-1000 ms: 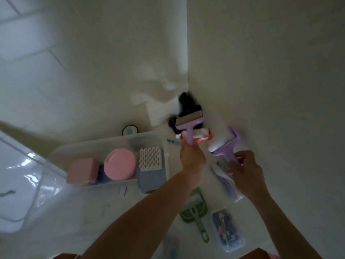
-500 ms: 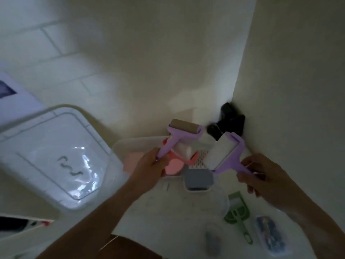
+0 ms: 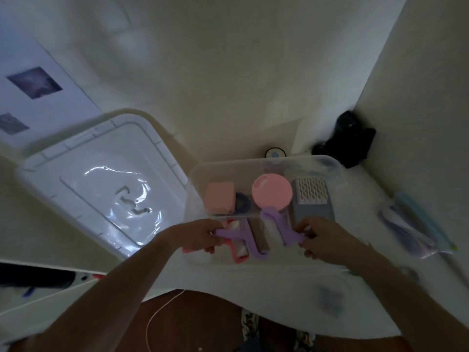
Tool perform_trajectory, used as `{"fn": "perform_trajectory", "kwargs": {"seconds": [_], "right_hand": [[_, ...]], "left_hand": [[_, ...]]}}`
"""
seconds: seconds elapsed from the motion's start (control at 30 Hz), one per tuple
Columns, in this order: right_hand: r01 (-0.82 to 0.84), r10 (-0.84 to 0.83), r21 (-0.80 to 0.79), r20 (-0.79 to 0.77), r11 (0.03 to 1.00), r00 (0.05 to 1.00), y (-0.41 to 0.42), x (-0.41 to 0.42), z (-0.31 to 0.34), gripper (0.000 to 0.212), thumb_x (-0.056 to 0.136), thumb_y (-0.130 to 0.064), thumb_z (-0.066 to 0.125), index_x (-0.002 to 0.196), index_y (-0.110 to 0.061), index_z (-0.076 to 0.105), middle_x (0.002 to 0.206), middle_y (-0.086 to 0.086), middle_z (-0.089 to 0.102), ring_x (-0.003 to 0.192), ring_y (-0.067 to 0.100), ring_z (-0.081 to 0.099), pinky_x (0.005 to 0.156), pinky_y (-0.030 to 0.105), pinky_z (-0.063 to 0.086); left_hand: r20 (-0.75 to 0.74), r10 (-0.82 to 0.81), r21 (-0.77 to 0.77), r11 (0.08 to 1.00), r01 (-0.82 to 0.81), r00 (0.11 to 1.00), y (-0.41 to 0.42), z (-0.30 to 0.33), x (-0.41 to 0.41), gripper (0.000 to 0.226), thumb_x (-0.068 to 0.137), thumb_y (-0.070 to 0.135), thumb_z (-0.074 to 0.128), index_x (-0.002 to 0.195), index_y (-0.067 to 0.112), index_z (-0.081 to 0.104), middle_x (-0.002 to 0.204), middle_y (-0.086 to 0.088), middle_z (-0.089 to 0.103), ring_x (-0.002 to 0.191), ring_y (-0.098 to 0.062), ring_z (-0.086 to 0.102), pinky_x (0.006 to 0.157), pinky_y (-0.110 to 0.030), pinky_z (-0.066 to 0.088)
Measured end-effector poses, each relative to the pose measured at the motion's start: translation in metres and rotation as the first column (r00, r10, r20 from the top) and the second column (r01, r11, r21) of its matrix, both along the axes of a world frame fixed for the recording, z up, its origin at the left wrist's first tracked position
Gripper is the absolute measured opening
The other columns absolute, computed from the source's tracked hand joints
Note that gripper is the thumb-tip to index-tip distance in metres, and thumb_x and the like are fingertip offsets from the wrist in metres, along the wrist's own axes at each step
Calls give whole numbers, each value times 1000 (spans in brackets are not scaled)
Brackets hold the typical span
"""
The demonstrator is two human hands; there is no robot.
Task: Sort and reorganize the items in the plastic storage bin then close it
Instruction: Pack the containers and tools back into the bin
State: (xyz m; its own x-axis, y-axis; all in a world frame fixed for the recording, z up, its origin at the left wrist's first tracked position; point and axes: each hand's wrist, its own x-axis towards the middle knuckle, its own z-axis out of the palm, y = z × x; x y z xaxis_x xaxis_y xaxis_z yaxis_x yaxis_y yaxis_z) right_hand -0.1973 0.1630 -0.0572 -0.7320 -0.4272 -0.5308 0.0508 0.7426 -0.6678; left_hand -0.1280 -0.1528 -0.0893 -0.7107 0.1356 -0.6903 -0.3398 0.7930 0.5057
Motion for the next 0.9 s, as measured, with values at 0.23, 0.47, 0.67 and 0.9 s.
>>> {"fn": "perform_trajectory", "kwargs": {"seconds": [0.23,0.47,0.67,0.9], "right_hand": [[-160,192,393,-42,905,981,-60,1,-36,16,87,-14,58,85,-2,68,88,17,69,101,29,68,83,33,52],[-105,135,407,-46,907,990,-97,2,-59,28,93,-17,49,110,-3,67,116,17,67,112,31,63,87,32,49],[-164,149,295,75,941,986,-114,-5,-77,34,71,-35,78,53,-17,56,45,-8,54,66,19,60,63,29,50],[-355,351,260,63,898,934,-106,-9,-91,66,79,-15,78,139,-11,50,143,10,51,128,26,50,97,25,37]], "left_hand": [[74,-187,-93,977,193,980,-5,-36,-23,30,101,30,55,116,7,66,97,-3,70,79,-11,63,62,-9,44],[49,-481,-456,769,448,875,-1,-55,-27,35,100,29,53,126,7,59,126,-13,62,119,-30,59,94,-36,45],[-101,-466,-459,805,374,879,-7,-74,-22,34,96,23,57,127,10,58,129,-10,61,121,-28,57,96,-34,42],[-114,-319,-281,919,277,941,-4,-70,-25,43,92,17,63,133,12,51,134,-10,60,122,-30,56,94,-29,39]]}}
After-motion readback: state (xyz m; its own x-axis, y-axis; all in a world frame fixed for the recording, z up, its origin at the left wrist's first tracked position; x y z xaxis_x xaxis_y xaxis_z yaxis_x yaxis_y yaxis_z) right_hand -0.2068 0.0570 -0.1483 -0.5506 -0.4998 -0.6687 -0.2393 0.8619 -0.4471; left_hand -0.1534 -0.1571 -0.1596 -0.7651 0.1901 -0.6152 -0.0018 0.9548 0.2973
